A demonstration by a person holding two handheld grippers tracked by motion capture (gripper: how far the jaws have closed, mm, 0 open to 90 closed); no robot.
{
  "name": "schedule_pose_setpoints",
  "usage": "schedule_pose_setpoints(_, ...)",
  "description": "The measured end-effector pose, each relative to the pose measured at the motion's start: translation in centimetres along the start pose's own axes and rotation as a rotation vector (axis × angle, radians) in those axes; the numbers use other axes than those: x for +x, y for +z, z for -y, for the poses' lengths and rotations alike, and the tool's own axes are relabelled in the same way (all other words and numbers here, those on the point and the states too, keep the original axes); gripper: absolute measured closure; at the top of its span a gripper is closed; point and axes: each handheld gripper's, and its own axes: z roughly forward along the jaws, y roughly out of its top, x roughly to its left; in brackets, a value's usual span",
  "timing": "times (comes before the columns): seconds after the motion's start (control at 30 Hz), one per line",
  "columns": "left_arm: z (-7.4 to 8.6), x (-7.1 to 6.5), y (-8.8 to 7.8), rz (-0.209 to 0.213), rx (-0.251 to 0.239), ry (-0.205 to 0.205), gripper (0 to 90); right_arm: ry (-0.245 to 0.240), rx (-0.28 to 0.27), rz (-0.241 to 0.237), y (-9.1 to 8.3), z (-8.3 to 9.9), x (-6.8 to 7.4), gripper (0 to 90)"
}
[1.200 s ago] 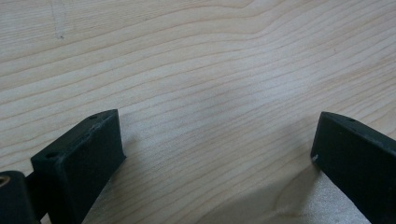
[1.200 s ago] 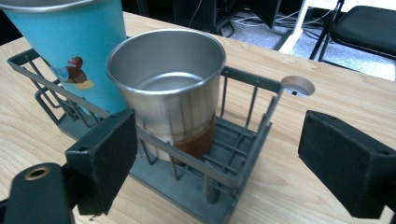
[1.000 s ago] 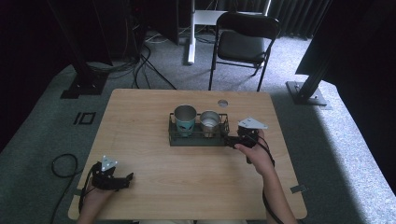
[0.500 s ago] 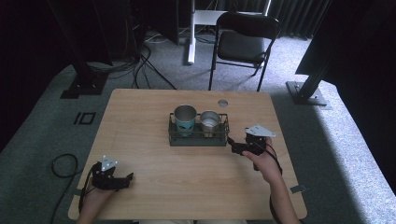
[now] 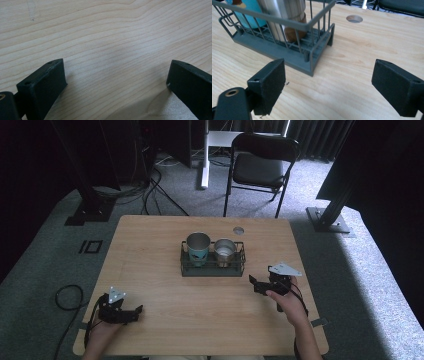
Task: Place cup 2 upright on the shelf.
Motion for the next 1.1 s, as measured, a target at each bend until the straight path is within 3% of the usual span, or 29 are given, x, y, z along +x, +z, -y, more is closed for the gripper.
schedule_pose_setpoints(0.5,0.0,0.0,0.0,0.000,0.001,0.002,2.8,0.024,0.079,0.009,-0.5,3.9,-0.8,12.8)
schedule_pose_setpoints(1.1,0.0,0.0,0.0,0.000,0.001,0.001,2.8,0.032,0.153,0.083,-2.0,7.0,-2.2,12.7)
